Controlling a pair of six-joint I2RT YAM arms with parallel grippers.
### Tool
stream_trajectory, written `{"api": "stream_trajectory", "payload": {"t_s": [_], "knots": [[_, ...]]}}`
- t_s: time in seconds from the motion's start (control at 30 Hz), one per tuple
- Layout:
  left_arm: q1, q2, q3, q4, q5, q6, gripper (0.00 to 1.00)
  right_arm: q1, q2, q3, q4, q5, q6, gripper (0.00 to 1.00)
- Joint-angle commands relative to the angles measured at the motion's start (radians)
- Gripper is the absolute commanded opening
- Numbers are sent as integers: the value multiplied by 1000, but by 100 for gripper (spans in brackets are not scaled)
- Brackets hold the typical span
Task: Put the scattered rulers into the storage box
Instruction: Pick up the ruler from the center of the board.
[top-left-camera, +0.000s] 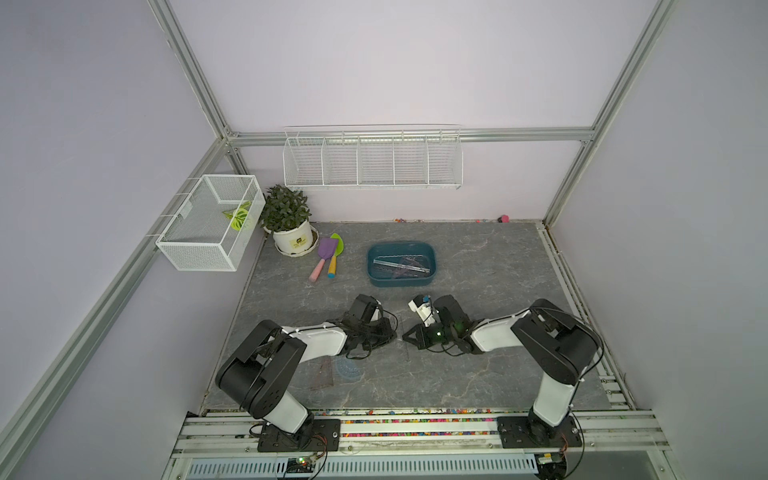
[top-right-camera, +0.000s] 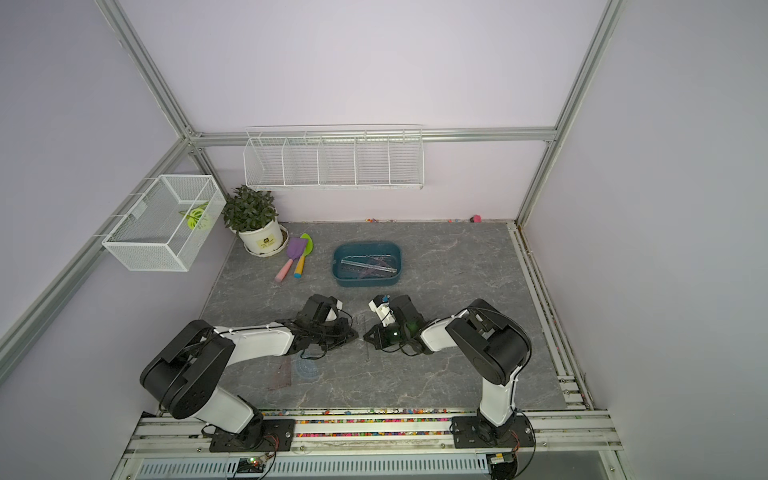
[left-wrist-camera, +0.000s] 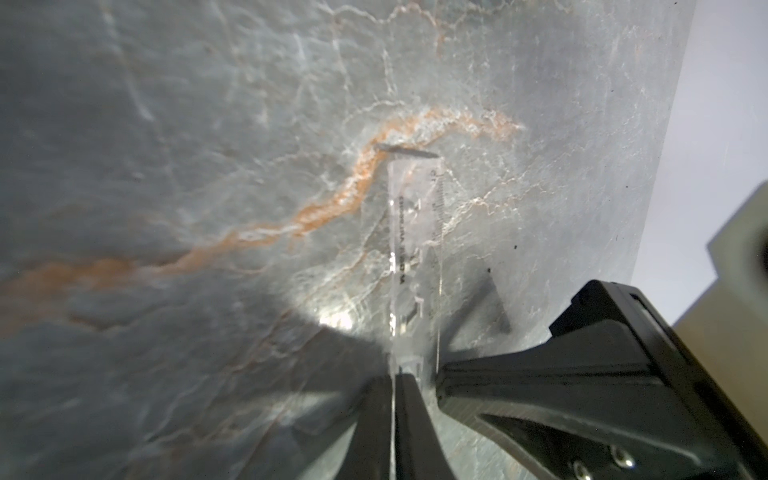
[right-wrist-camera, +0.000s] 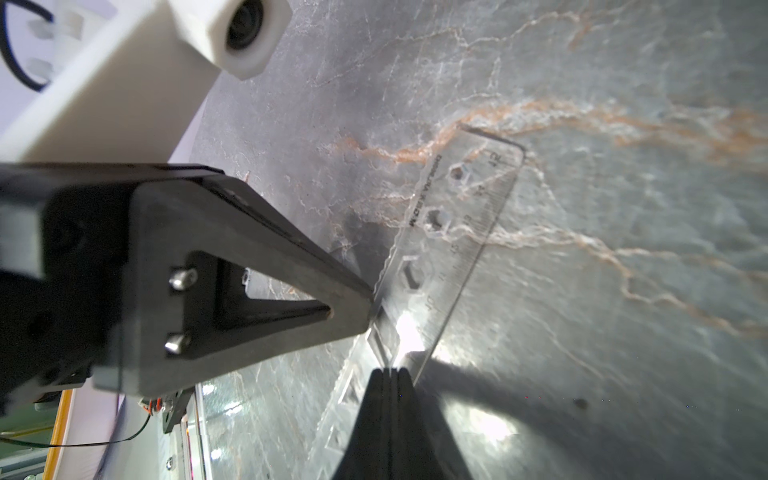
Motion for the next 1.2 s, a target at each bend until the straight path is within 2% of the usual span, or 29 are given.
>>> {"api": "stream_trajectory", "payload": {"t_s": [0.0,0.4,0.7,0.97,1.17], "knots": [[-27,45,-28,-132,5,12,11,-2,68,-20,-116,44,13,3],[-51,37,-41,-97,4,-8,26,4,106,-2,-122,43,18,3],[-67,63,-13,-102,5,2,23,5,116,9,-132,32,21,1],[-41,2,-54,-115,-29,-15,15,0,33,16,-159,27,22,1],[-37,5,-66,-100,-27,-20,14,1,-15,26,-174,18,23,1]]}}
